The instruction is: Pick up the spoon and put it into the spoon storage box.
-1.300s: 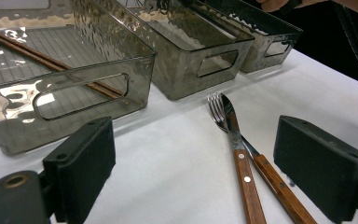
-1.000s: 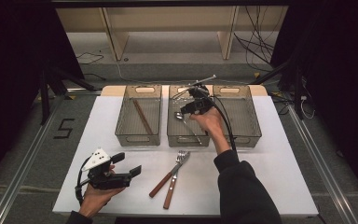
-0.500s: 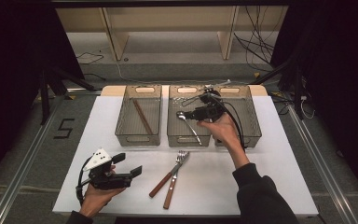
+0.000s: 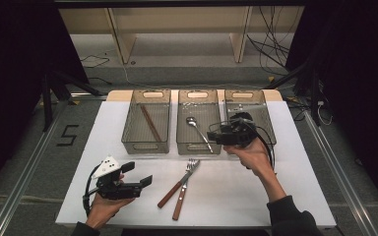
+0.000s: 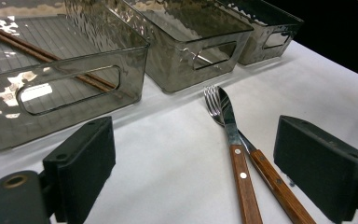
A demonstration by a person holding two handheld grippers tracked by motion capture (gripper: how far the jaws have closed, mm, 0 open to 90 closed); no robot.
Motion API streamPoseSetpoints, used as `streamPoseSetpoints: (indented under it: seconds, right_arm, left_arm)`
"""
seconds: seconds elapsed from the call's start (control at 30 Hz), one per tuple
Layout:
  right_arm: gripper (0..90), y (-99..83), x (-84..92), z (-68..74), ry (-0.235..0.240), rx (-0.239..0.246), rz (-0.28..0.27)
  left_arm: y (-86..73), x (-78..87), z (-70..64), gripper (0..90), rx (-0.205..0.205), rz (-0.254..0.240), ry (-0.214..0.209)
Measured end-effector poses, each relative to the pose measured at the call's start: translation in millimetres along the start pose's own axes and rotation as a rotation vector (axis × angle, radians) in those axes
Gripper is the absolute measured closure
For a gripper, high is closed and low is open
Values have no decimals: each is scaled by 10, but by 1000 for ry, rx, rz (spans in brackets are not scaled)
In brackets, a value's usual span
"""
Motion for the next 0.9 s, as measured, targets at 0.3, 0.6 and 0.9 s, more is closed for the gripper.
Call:
streamPoseSetpoints:
  seconds: [0.3, 0.6, 0.9]
  right_arm:
    - [284, -275, 140, -35, -5, 5, -40]
    - [227, -526, 297, -31, 5, 5, -99]
    - [223, -749, 340, 19, 28, 15, -123]
  left_arm:
    - [-6, -41, -15, 123, 12, 35, -13]
    - [12, -73, -73, 123, 8, 71, -23]
    - [34, -125, -103, 124, 4, 126, -17]
Point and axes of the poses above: each handheld gripper's, and its own axes: x roughly backward along the jaws, y roughly out of its top, z roughly to its left, the point moved 5 cm from there along -x, roughly forward along the jaws, and after that the axes turned 14 degrees about z, right-handed, at the moved point
